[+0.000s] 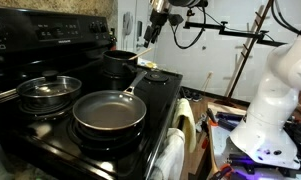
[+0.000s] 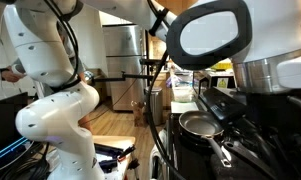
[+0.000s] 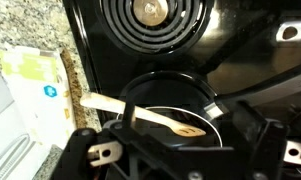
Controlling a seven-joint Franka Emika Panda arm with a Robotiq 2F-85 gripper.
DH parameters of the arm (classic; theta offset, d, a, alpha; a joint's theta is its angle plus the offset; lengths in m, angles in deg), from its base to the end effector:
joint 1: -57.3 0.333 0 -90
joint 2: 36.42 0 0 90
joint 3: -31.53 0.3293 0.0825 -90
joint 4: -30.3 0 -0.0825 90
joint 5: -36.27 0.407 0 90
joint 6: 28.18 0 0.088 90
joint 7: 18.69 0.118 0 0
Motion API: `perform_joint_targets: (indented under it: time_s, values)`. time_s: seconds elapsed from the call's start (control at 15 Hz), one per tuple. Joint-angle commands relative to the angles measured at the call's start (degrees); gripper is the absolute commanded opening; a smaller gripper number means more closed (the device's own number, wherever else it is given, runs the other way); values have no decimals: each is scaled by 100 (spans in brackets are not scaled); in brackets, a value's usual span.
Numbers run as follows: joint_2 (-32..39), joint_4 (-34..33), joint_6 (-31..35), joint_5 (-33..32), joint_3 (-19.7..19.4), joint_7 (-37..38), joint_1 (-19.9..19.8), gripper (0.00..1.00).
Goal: Remove the wooden spoon from the pot on the right side of the stove and place it on the left side of the countertop
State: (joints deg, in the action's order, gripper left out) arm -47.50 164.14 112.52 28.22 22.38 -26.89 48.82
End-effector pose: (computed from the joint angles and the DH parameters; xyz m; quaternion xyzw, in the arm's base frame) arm 0.4995 -0.1614 0.4347 0.9866 -0.0354 0.1429 0.0708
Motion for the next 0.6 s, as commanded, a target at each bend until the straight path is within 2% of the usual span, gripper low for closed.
perform_joint_targets:
  time_s: [0.0, 0.13, 0.33, 0.4, 0.47, 0.53]
  values:
    - [408, -750, -485, 212, -235, -1194, 46, 100]
    - [683, -1327, -943, 77, -264, -1677, 27, 100]
    - [1157, -2153, -1781, 234, -224, -2386, 52, 100]
    - [1226, -2267, -1789, 249, -201, -2493, 38, 100]
    - [880, -1826, -1549, 88, -183, -2090, -5, 100]
    - [1003, -1984, -1603, 91, -161, -2173, -5, 100]
